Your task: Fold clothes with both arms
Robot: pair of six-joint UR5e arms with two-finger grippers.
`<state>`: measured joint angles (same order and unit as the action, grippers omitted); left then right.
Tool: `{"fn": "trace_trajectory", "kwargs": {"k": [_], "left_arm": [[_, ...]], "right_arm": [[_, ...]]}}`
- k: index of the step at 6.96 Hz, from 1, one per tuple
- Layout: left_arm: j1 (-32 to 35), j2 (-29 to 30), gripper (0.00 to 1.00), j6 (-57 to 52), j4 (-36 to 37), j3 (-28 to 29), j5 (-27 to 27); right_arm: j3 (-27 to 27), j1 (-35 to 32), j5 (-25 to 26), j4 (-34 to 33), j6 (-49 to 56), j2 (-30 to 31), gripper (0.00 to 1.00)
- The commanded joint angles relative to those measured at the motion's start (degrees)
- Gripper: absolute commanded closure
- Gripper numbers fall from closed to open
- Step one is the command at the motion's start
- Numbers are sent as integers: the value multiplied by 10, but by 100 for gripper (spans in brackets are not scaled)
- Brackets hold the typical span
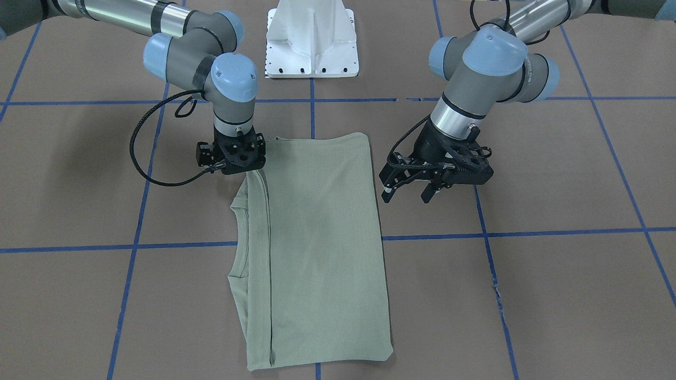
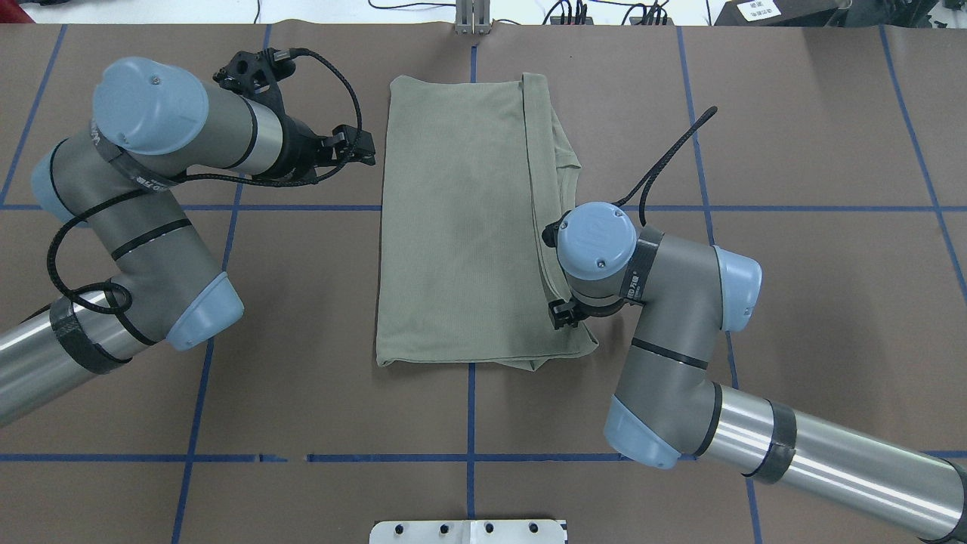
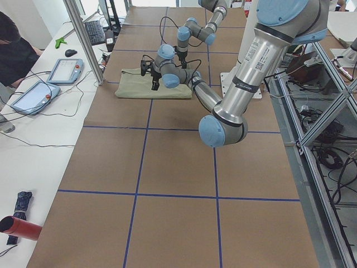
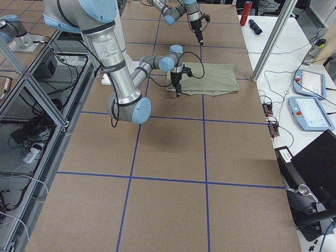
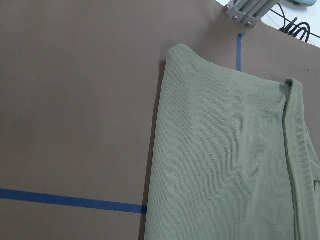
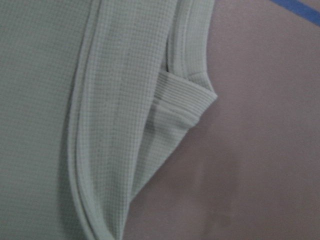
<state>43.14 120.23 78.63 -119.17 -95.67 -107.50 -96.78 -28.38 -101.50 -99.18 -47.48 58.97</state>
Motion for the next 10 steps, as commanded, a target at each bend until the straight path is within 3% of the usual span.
{"fn": "trace_trajectory", "kwargs": {"k": [1,5,8,10], "left_arm": [[-6,2,0,12,-1,-1,0],[-6,1,0,6,-2,0,-1],[-5,-3,0,5,-4,4,-2],[-5,-4,0,4,-6,5,-1]], "right_arm": [[-41,-15,0,0,23,55,0],[-54,-36,-2,0,22,5,0],[80,-38,2,6,23,-99,0],[111,-43,3,42,33,-102,0]]}}
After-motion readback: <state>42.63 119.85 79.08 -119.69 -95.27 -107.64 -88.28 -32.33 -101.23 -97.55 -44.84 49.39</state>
